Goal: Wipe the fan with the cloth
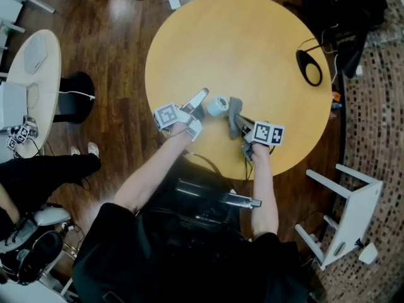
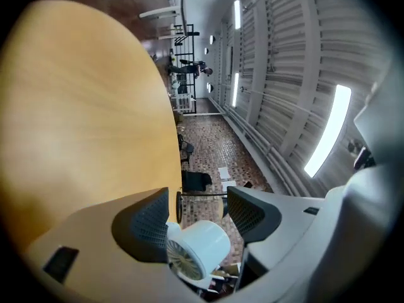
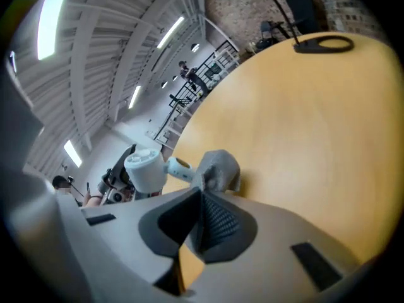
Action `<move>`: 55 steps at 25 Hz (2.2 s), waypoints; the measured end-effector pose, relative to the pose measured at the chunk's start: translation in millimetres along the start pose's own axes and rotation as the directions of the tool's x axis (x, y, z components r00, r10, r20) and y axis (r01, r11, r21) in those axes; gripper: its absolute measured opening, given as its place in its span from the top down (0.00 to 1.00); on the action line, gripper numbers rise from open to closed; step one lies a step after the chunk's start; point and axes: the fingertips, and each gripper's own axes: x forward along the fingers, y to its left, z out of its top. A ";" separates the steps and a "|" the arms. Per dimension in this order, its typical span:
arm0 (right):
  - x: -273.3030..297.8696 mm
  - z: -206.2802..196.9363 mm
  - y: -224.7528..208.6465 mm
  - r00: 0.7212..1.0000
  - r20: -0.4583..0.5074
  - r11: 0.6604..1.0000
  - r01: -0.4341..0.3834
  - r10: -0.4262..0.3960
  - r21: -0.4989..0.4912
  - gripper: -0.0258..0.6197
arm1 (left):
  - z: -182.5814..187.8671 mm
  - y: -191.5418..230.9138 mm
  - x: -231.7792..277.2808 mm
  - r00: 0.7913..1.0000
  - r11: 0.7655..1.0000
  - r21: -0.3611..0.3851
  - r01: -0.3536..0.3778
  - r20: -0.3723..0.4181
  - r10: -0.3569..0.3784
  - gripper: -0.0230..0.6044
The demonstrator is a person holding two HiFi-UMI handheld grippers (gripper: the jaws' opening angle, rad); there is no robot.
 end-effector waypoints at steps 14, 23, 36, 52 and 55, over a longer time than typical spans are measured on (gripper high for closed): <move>12.1 19.7 32.2 0.974 0.202 0.993 -0.109 0.100 0.034 0.92 | -55.7 -42.8 26.5 0.954 0.966 0.131 0.221 -0.234 -0.186 0.53; -46.3 50.7 87.0 0.871 0.478 0.989 -0.052 0.113 -0.137 0.92 | -32.8 -24.8 4.4 0.979 0.984 0.092 0.151 -0.149 -0.136 0.53; -44.0 -30.9 51.4 0.946 0.325 0.964 0.084 0.002 -0.252 0.92 | -41.2 -30.4 29.2 0.979 0.986 0.058 0.157 -0.142 -0.147 0.53; 44.0 8.9 11.1 0.998 0.052 0.972 -0.033 0.046 -0.234 0.92 | -45.3 -27.4 25.0 0.973 0.983 0.021 0.181 -0.152 -0.176 0.53; 37.0 -13.3 18.4 0.997 0.082 0.997 0.018 -0.012 -0.070 0.92 | -33.5 -26.4 20.4 0.977 0.985 0.055 0.164 -0.145 -0.155 0.53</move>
